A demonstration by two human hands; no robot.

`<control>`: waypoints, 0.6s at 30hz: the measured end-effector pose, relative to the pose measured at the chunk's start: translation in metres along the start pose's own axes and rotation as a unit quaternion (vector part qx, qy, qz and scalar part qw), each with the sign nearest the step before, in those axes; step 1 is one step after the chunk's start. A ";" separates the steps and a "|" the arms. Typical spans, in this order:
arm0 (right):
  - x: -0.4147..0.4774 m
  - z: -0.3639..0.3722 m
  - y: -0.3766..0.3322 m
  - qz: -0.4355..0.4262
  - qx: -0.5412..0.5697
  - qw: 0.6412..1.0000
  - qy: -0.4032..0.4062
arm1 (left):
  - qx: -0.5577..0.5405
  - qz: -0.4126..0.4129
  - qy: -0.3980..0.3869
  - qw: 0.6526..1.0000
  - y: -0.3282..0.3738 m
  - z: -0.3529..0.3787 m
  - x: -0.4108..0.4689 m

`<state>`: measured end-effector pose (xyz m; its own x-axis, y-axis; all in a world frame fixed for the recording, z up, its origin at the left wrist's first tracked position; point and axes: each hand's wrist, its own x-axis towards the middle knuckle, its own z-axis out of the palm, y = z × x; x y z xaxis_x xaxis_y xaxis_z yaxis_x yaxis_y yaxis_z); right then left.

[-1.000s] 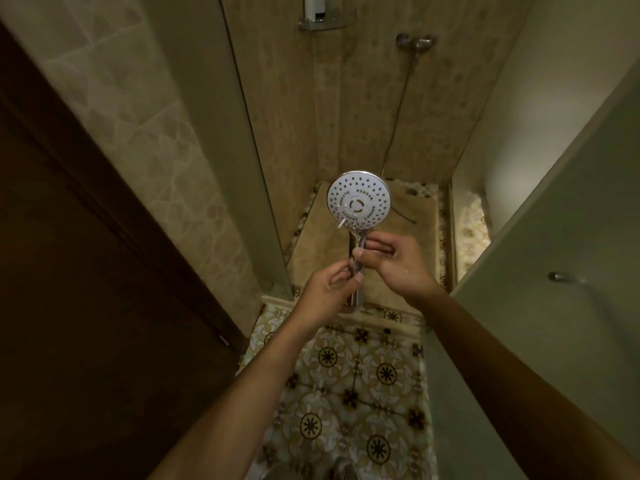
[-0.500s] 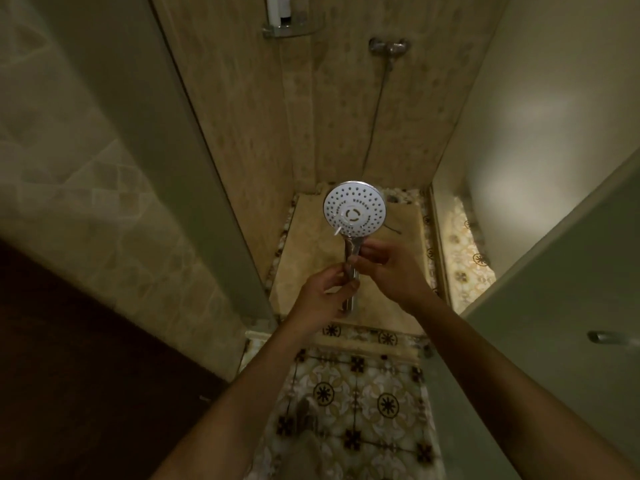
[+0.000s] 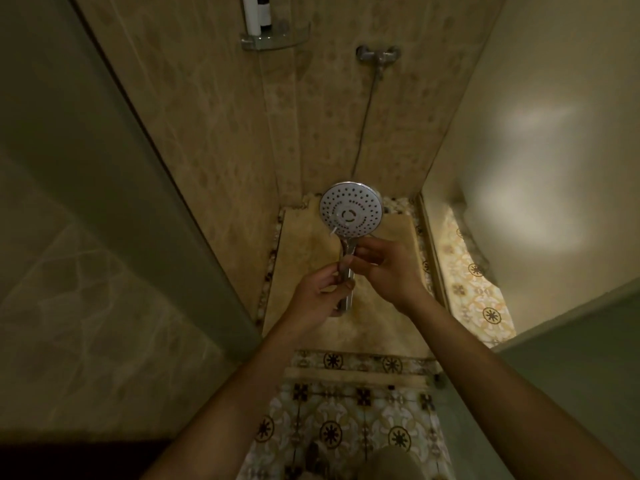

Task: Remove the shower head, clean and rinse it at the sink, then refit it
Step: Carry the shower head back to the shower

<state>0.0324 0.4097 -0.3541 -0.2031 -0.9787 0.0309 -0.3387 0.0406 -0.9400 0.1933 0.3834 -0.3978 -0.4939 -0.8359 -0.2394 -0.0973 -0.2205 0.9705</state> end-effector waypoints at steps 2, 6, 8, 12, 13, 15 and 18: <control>0.017 0.000 0.002 0.002 0.004 1.000 0.003 | -0.008 -0.006 -0.002 1.000 0.002 -0.005 0.017; 0.053 -0.005 0.010 -0.004 -0.002 1.000 0.006 | -0.003 -0.008 0.001 1.000 0.010 -0.010 0.053; 0.070 -0.011 0.016 -0.014 -0.008 1.000 0.009 | -0.001 -0.009 0.000 1.000 0.013 -0.010 0.072; 0.109 -0.028 0.028 -0.013 -0.001 1.000 0.008 | 0.004 -0.014 -0.004 1.000 0.021 -0.004 0.115; 0.120 -0.034 0.033 -0.013 0.002 1.000 0.006 | 0.006 -0.015 -0.001 1.000 0.023 -0.001 0.128; 0.146 -0.049 0.042 -0.018 -0.001 1.000 0.004 | 0.008 -0.019 0.005 1.000 0.029 0.008 0.155; 0.184 -0.076 0.051 -0.022 -0.008 1.000 0.006 | 0.000 -0.030 0.003 1.000 0.041 0.024 0.199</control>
<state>-0.0922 0.2473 -0.3706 -0.1991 -0.9769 0.0774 -0.3632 0.0002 -0.9317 0.0708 0.2203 -0.4046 -0.4827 -0.8236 -0.2977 -0.1260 -0.2711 0.9543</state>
